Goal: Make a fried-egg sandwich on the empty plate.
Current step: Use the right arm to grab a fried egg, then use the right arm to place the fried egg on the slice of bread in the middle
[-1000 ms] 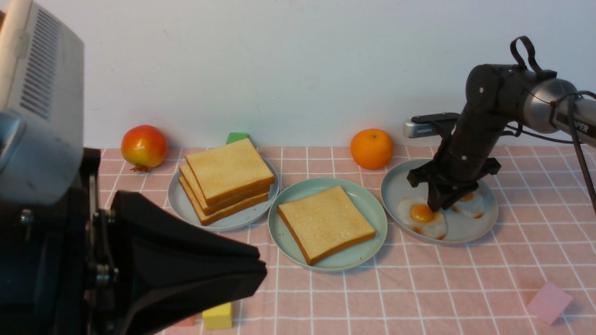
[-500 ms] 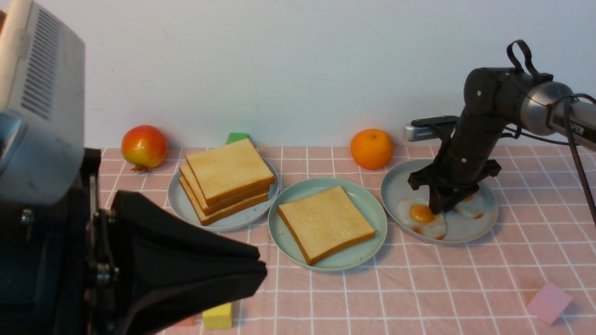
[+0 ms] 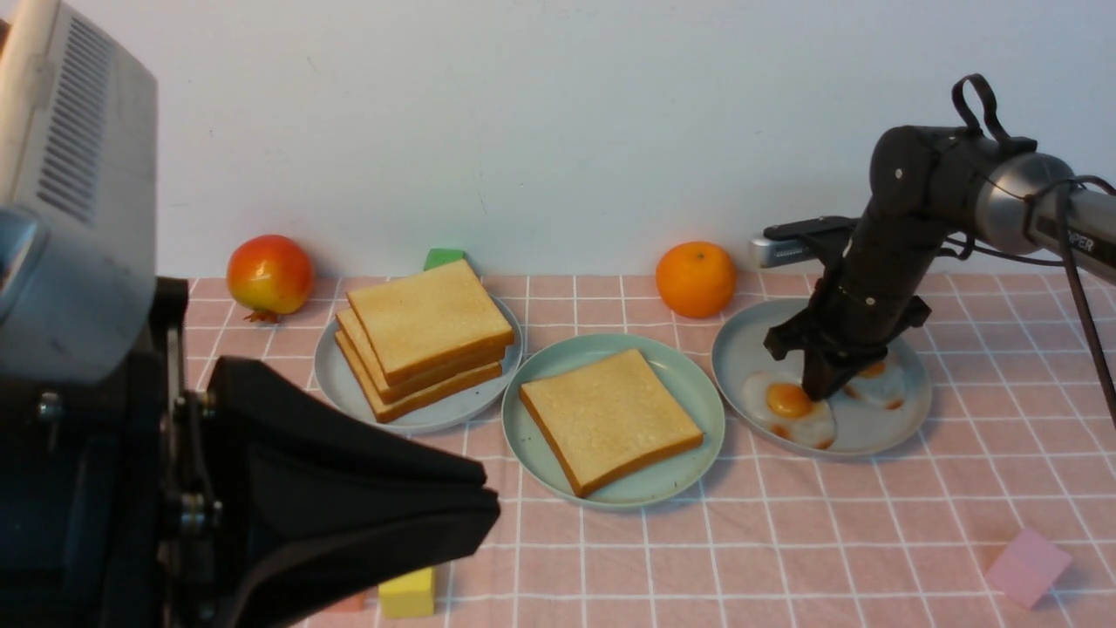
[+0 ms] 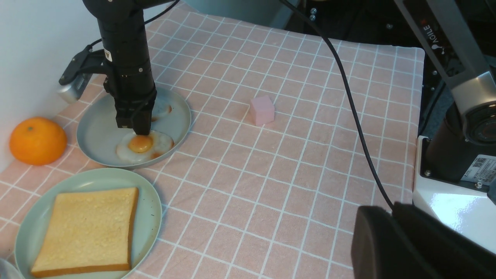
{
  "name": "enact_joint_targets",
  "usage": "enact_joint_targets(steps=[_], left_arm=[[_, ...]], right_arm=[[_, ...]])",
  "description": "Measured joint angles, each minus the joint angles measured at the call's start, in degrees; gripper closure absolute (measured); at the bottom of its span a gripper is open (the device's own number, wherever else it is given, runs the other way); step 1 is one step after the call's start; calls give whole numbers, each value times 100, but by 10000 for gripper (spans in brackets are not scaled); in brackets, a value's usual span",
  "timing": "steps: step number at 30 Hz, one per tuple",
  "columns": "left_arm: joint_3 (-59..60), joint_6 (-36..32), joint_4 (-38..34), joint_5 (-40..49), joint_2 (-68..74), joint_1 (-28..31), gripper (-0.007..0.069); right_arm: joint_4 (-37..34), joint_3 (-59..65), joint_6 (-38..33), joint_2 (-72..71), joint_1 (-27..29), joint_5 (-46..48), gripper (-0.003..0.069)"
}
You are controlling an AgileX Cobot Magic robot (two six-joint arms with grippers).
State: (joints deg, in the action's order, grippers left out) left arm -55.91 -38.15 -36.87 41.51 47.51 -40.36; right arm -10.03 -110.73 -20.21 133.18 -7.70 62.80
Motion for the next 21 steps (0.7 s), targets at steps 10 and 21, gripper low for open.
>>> enact_joint_targets(steps=[10, 21], left_arm=[[0, 0, 0, 0, 0, 0, 530], [0, 0, 0, 0, 0, 0, 530]], right_arm=[[4, 26, -49, -86, 0, -26, 629], [144, 38, 90, -1328, 0, 102, 631]])
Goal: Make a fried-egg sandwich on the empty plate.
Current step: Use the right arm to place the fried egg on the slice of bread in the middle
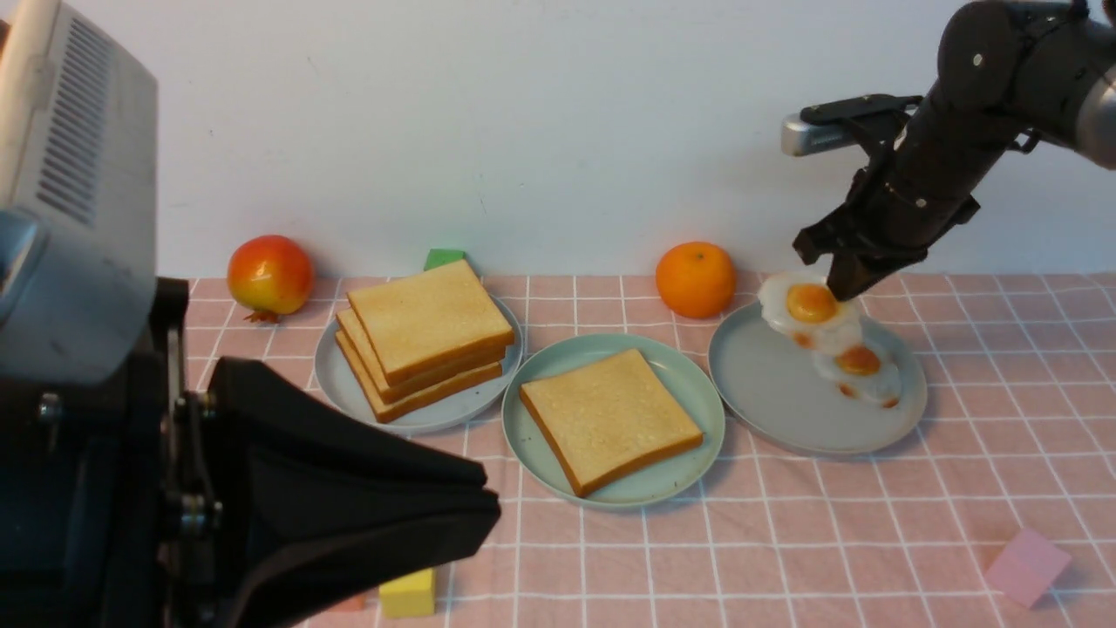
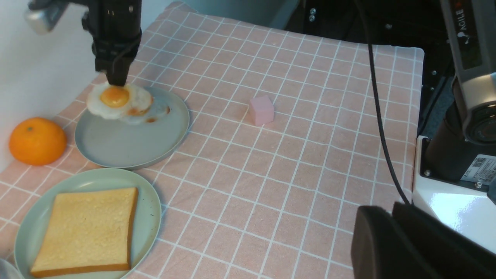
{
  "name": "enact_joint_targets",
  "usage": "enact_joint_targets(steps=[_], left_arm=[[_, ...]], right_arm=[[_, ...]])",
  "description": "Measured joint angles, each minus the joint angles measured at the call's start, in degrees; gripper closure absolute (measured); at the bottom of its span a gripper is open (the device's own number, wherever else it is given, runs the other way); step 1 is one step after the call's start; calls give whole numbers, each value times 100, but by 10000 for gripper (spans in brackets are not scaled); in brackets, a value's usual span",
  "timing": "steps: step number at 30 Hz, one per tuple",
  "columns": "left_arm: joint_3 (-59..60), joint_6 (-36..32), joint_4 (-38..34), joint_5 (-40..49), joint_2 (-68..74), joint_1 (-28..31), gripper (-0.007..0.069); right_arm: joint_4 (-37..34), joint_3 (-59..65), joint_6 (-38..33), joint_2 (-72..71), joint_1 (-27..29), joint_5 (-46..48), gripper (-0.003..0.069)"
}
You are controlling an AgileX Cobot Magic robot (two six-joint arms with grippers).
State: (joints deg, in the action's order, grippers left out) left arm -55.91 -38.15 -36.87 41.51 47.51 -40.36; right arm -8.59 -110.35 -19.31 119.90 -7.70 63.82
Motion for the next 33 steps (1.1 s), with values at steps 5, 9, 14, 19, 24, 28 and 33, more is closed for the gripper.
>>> enact_joint_targets(steps=[5, 9, 14, 19, 24, 28, 33], left_arm=[[0, 437, 345, -5, 0, 23, 530], [0, 1750, 1156, 5, 0, 203, 530], [0, 2871, 2113, 127, -6, 291, 533], [0, 3006, 2188, 132, -60, 291, 533], [0, 3022, 2188, 132, -72, 291, 533], [0, 3024, 2190, 132, -72, 291, 533], [0, 3024, 2190, 132, -72, 291, 533]], right_arm=[[-262, 0, 223, -175, -84, 417, 631], [-586, 47, 273, -245, -510, 619, 631], [-748, 386, 370, -228, -1334, 119, 631], [-753, 456, 541, 39, -1619, -656, 631], [-730, 463, 701, 467, -1604, -1090, 631], [-736, 463, 721, 746, -1599, -1413, 631], [-540, 463, 808, 827, -1599, -1609, 620]])
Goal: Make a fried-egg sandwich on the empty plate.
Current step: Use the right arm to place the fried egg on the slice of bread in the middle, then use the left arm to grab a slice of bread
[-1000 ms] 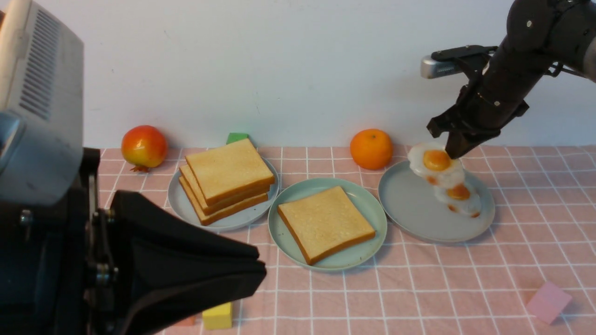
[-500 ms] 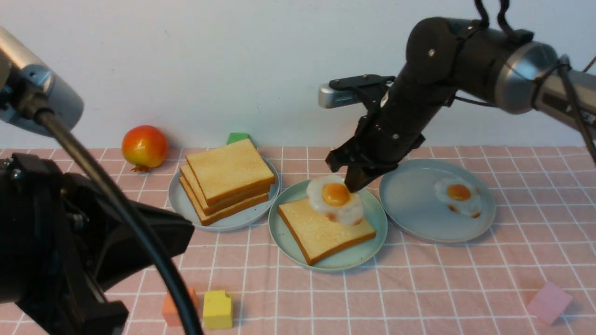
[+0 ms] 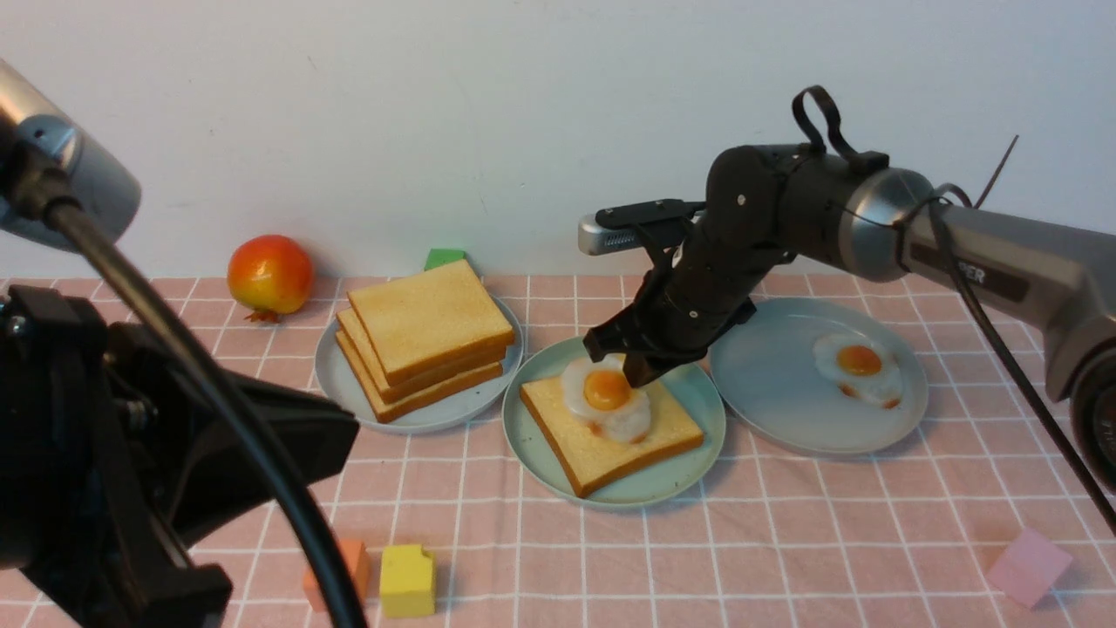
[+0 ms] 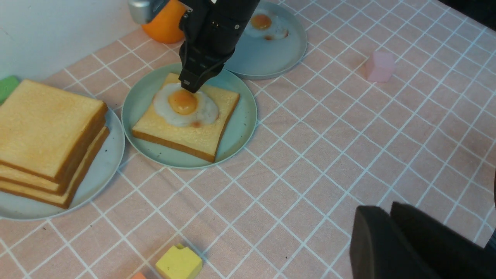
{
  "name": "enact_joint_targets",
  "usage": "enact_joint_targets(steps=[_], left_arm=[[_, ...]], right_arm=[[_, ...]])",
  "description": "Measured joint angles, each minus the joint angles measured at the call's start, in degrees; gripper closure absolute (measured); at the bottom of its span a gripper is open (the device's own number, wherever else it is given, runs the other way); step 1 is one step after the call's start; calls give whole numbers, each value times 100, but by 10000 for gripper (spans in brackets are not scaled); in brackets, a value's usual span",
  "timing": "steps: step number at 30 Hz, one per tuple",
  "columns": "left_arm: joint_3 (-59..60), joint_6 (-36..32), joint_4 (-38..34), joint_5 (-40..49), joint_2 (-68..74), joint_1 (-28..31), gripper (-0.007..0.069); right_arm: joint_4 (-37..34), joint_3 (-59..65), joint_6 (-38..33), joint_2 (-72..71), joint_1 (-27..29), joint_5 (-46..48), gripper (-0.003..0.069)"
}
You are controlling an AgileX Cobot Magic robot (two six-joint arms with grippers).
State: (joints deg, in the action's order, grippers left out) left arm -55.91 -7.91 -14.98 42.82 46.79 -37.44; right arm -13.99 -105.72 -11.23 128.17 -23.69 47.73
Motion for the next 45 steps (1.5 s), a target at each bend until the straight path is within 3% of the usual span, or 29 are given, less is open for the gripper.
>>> enact_joint_targets(steps=[6, 7, 10, 14, 18, 20, 23, 27, 31, 38, 43, 44, 45], left_arm=[[0, 0, 0, 0, 0, 0, 533], [0, -11, 0, 0, 0, 0, 532], [0, -13, 0, 0, 19, 0, 530], [0, 265, 11, 126, 209, 0, 531], [-231, 845, 377, 564, 807, 8, 585], [-519, 1058, 737, 884, 1387, 189, 612], [-873, 1042, 820, 1109, 1991, 674, 612], [-1077, 637, 526, 1117, 2483, 1191, 612], [-1212, 168, 82, 743, 3371, 1587, 612], [-2078, -42, 236, 574, 4759, 1603, 611], [-2836, -418, 618, 487, 5561, 1603, 528], [-3041, -454, 794, 397, 5817, 1603, 461], [-3063, -454, 817, 382, 5847, 1603, 453]], right_arm=[[111, 0, 61, 5, 0, 26, 526], [92, 0, 61, -38, 0, 106, 456], [98, -8, 61, -242, 0, 373, 347], [302, -76, 61, -860, 0, 981, 286], [775, -28, 200, -1960, 0, 1934, 377], [979, 380, 389, -2921, 0, 2197, 535], [966, 1318, 690, -4159, -20, 2265, 658], [847, 2510, 838, -5489, -129, 2282, 663], [719, 3979, 733, -7407, -232, 1673, 657], [657, 4448, 648, -8773, -232, 1493, 655], [501, 4458, 520, -8837, -232, 1422, 655], [422, 4464, 513, -8837, -232, 1511, 655], [422, 4464, 513, -8837, -232, 1528, 655]])
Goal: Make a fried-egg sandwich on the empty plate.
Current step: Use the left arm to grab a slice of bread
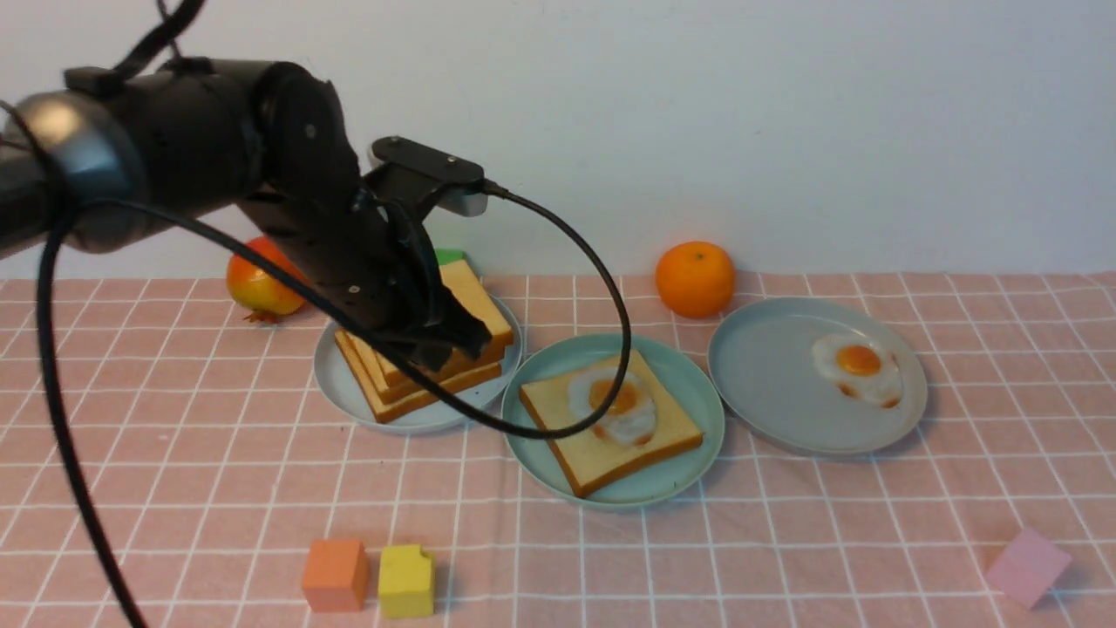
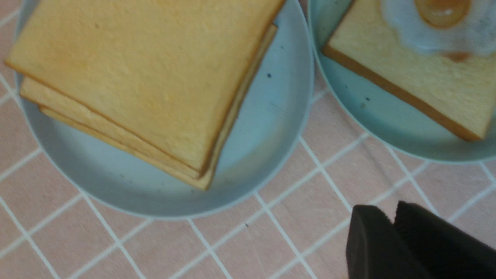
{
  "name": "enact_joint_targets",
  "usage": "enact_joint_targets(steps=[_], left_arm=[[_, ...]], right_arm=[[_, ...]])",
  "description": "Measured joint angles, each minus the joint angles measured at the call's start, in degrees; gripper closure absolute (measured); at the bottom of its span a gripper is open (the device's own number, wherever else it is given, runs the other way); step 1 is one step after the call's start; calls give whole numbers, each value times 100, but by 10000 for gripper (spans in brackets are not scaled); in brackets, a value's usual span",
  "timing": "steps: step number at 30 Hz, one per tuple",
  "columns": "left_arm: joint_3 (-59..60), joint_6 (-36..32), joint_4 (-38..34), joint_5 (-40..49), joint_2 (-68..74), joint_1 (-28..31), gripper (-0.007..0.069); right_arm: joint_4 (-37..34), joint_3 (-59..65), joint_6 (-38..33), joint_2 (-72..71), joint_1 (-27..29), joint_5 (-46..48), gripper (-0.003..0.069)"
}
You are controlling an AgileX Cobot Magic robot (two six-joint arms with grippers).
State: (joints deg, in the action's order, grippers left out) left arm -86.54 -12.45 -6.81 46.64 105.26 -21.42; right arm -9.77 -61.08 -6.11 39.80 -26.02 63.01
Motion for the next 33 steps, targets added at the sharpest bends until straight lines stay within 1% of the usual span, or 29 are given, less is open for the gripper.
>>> enact_joint_targets(steps=[1, 2, 3, 4, 5, 7, 12, 17, 18, 19, 20, 26, 27, 28, 33], left_arm=[[-143, 0, 203, -131, 224, 0, 389], [-198, 0, 330, -225, 347, 0, 353], [-212, 0, 356, -241, 368, 0, 346], [-247, -16, 538, -349, 517, 0, 304], [-252, -22, 681, -432, 632, 0, 277], [-252, -22, 942, -532, 796, 0, 253], [-252, -27, 1333, -743, 1010, 0, 257], [-257, -27, 1449, -950, 1124, 0, 310], [-257, -27, 1468, -1031, 1158, 0, 344], [-257, -27, 1468, -1039, 1161, 0, 354], [-262, -34, 1511, -1064, 1198, 0, 391], [-267, -41, 1678, -1155, 1236, 0, 549], [-267, -41, 1678, -1161, 1236, 0, 561], [-267, -41, 1694, -1175, 1236, 0, 608], [-377, -41, 1744, -1073, 1100, 0, 612]], right_arm=[[-59, 0, 0, 0, 0, 96, 653], [-86, 0, -4, 0, 0, 140, 653], [-83, 0, -4, 0, 0, 148, 653], [-122, 0, -4, 0, 0, 180, 653], [-143, 0, -4, 0, 0, 186, 653], [-163, 0, -4, 0, 0, 192, 652], [-188, 0, -4, 0, 0, 192, 652], [-202, 0, -4, 0, 0, 192, 652], [-202, 0, -4, 0, 0, 192, 651], [-202, 0, -4, 0, 0, 192, 651], [-202, 0, -4, 0, 0, 192, 650], [-202, 0, -4, 0, 0, 192, 648], [-202, 0, -4, 0, 0, 197, 648], [-202, 0, -4, 0, 0, 203, 648], [-202, 0, -4, 0, 0, 330, 648]])
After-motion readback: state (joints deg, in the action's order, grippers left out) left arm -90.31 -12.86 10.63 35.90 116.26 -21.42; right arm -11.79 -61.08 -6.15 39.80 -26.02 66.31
